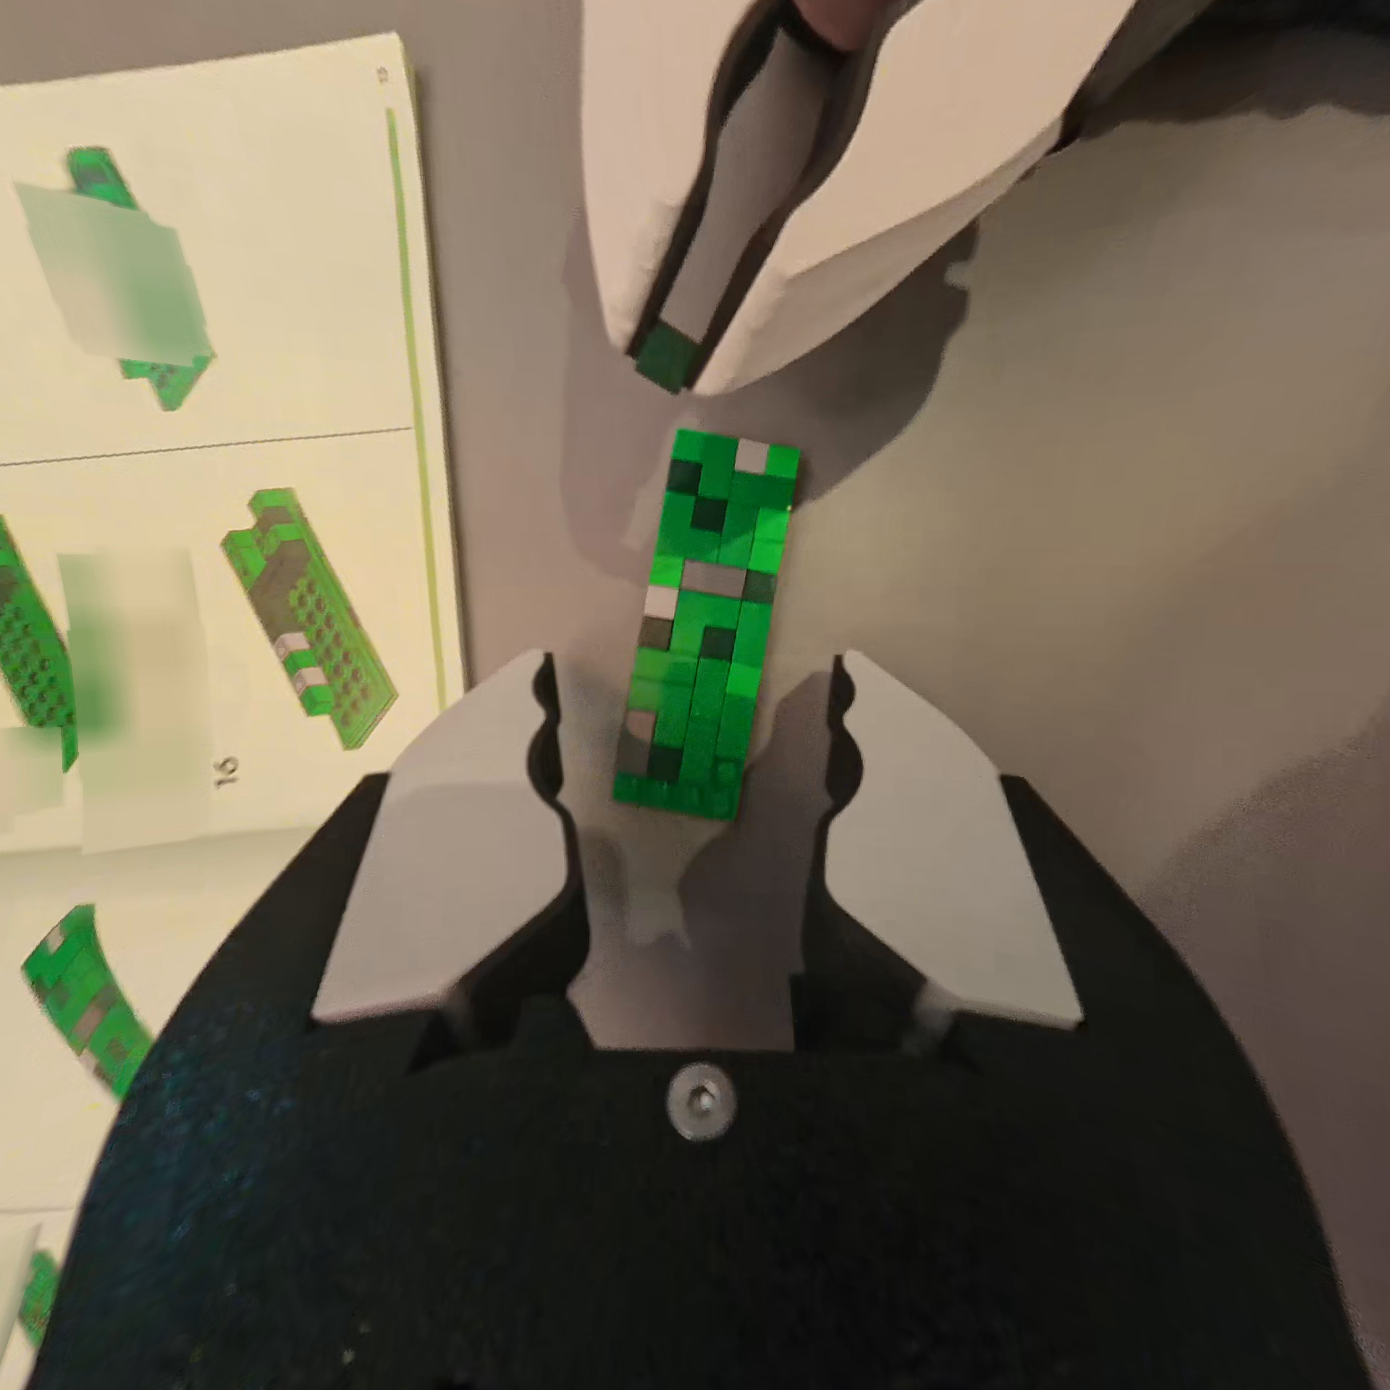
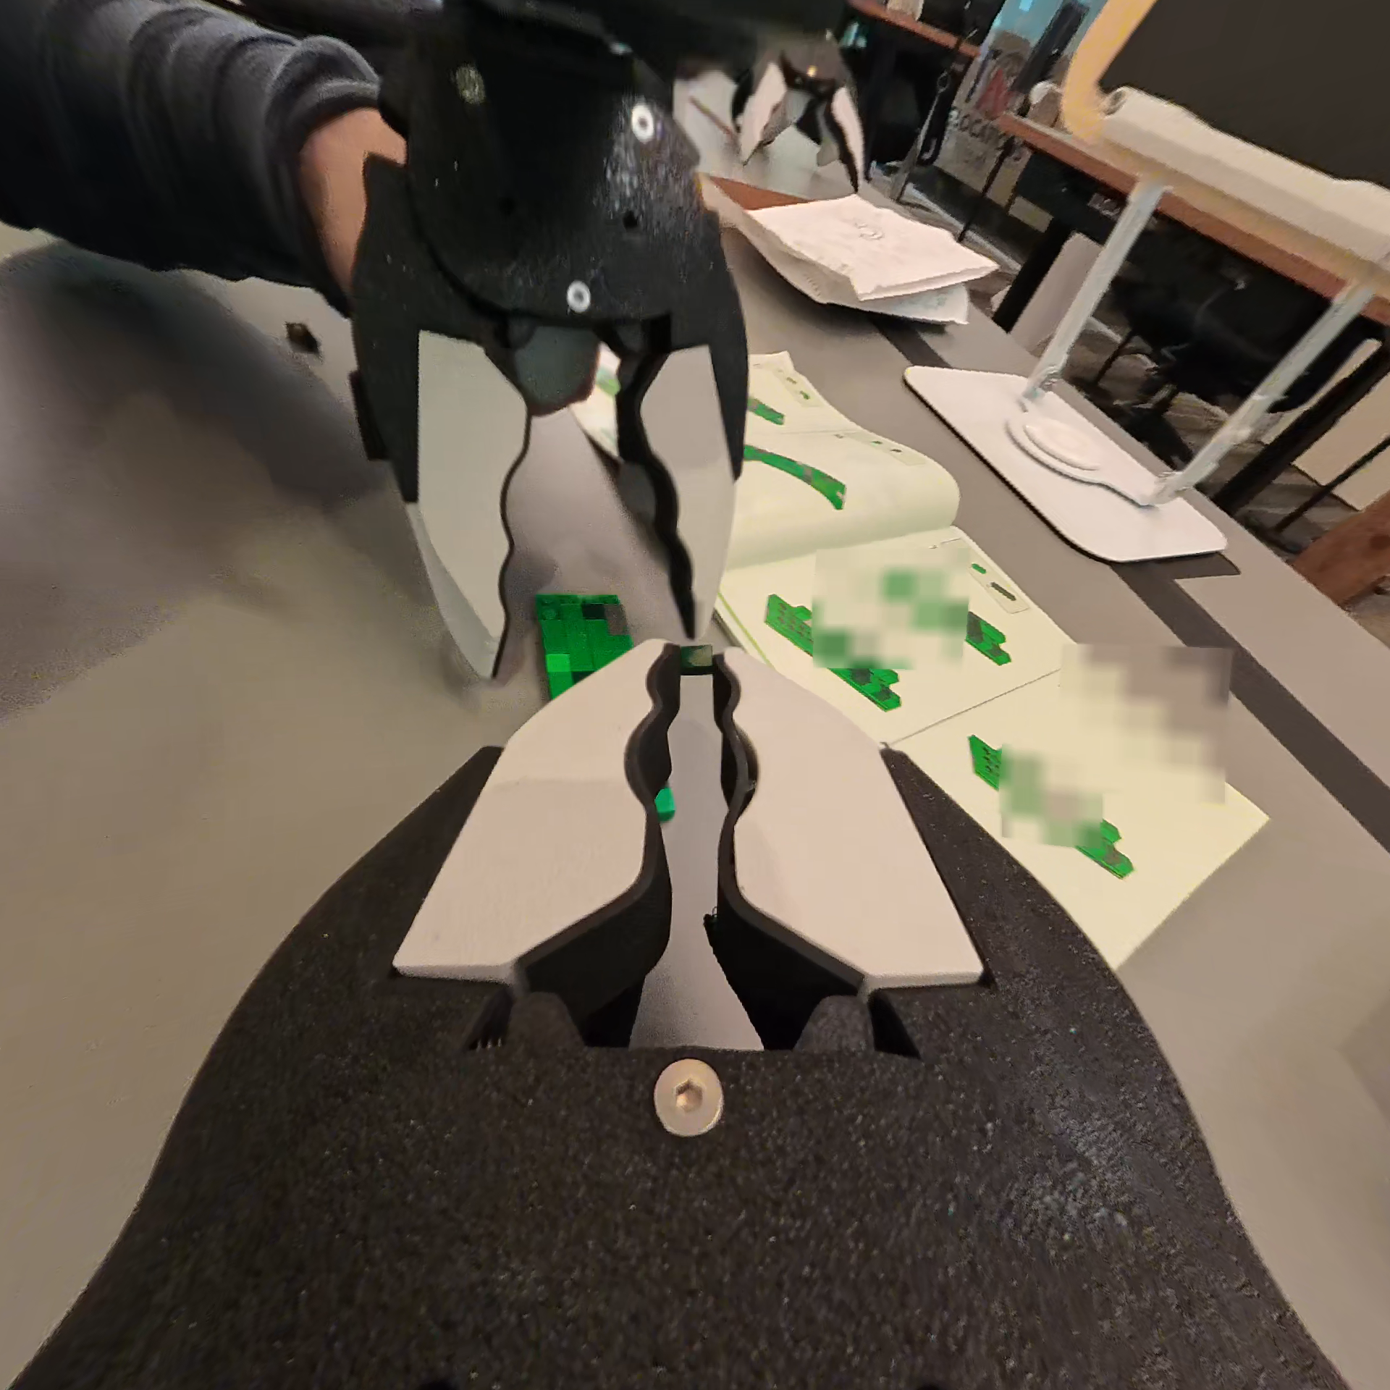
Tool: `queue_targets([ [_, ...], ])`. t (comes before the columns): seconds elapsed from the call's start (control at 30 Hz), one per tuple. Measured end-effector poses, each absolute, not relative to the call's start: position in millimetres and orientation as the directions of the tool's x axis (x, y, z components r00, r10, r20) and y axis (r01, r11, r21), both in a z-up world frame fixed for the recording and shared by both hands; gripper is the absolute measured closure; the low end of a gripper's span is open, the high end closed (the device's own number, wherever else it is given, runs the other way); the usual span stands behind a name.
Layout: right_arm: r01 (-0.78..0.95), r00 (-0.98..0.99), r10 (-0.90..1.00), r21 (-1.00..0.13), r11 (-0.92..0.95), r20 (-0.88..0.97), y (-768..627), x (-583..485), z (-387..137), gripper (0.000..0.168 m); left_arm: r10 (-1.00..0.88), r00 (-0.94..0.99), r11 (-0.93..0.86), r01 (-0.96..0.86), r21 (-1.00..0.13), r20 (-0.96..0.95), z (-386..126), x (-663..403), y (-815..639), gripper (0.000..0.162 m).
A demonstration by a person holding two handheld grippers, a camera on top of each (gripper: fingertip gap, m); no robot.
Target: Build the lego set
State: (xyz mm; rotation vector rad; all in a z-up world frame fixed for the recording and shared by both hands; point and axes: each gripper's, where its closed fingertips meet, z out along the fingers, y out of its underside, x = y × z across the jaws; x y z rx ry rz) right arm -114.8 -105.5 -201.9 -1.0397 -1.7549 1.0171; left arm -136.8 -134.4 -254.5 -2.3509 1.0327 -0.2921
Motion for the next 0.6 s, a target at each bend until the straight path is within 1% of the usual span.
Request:
queue_targets([
  [0.03, 0.247, -0.32, 0.916, -0.912, 0.327, 0.242, -109.1, -115.9, -203.2, 0.161, -0.746, 0.665, -0.521, -0.624, -0.582, -0.046, -252.5, -142.0, -138.3, 0.089],
  [0.13, 0.265, -0.37, 0.903, -0.907, 0.327, 0.217, -123.8, -120.0, -206.6, 0.161, -0.793, 0.602, -0.44, -0.672, -0.596, -0.092, -256.5, -159.0, -152.3, 0.089],
  [0.2, 0.28, -0.398, 0.895, -0.902, 0.329, 0.203, -132.7, -124.0, -211.1, 0.161, -0.814, 0.572, -0.4, -0.677, -0.617, -0.099, -259.2, -165.3, -155.3, 0.093],
  [0.23, 0.288, -0.411, 0.891, -0.899, 0.33, 0.195, -136.8, -126.2, -213.6, 0.161, -0.827, 0.557, -0.384, -0.666, -0.639, -0.083, -258.0, -164.4, -156.2, 0.098],
  [0.4, 0.303, -0.428, 0.879, -0.882, 0.361, 0.212, -148.1, -135.5, -219.1, 0.161, -0.88, 0.473, -0.329, -0.669, -0.666, -0.041, -261.3, -155.2, -156.1, 0.105],
  [0.5, 0.32, -0.436, 0.876, -0.873, 0.367, 0.208, -152.5, -138.9, -222.3, 0.161, -0.892, 0.452, -0.335, -0.659, -0.673, 0.0, -262.3, -152.7, -156.6, 0.11],
  [0.6, 0.349, -0.435, 0.874, -0.854, 0.385, 0.217, -152.5, -141.1, -227.9, 0.161, -0.886, 0.463, -0.333, -0.634, -0.698, 0.002, -261.9, -153.1, -154.9, 0.115],
])
